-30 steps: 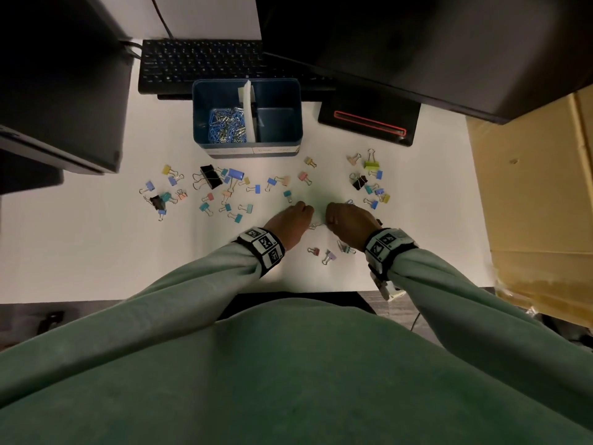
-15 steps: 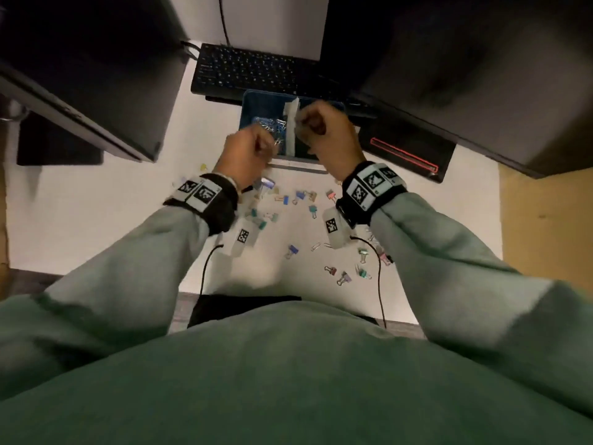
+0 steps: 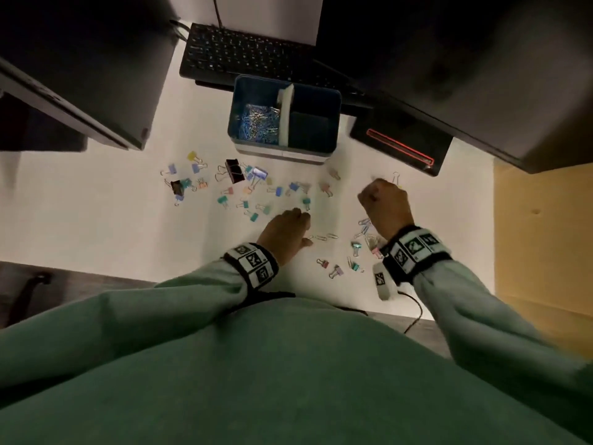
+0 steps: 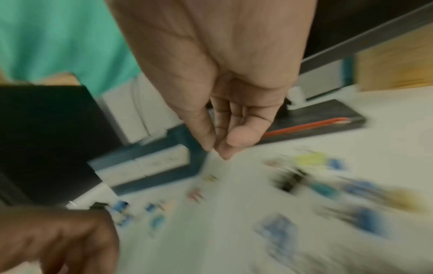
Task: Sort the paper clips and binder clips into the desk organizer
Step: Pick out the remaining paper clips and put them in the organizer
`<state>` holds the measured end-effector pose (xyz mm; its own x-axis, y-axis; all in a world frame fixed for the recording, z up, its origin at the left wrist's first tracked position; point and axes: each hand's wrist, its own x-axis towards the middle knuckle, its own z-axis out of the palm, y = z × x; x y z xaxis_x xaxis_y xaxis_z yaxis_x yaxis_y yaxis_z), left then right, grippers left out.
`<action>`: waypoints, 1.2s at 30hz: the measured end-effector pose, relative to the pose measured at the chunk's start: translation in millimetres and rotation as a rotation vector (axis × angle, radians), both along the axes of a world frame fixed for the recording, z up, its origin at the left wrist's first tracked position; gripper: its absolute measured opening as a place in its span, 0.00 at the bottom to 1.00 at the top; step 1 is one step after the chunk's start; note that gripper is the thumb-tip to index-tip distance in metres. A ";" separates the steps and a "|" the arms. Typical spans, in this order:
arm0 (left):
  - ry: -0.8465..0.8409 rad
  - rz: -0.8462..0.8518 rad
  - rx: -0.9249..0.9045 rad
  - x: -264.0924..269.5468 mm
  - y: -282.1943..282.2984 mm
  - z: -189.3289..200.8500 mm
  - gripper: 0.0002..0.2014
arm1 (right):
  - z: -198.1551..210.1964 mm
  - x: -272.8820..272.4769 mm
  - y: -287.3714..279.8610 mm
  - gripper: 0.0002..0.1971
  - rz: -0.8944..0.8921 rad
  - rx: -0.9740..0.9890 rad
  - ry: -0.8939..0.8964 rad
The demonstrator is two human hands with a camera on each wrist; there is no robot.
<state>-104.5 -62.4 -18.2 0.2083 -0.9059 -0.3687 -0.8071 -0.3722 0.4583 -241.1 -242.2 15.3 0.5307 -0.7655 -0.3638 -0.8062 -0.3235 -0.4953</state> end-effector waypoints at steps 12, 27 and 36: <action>-0.150 -0.318 0.030 -11.9 -12.7 -19.8 0.11 | -52.2 -66.4 11.7 0.14 0.450 -0.091 0.035; 0.044 -0.200 -0.034 -17.9 -35.2 -10.5 0.09 | -40.2 -65.5 -4.1 0.02 0.147 0.198 -0.134; 0.726 0.258 -0.022 20.0 -41.8 -0.9 0.14 | -23.1 -105.6 -4.4 0.07 -0.464 0.822 -0.537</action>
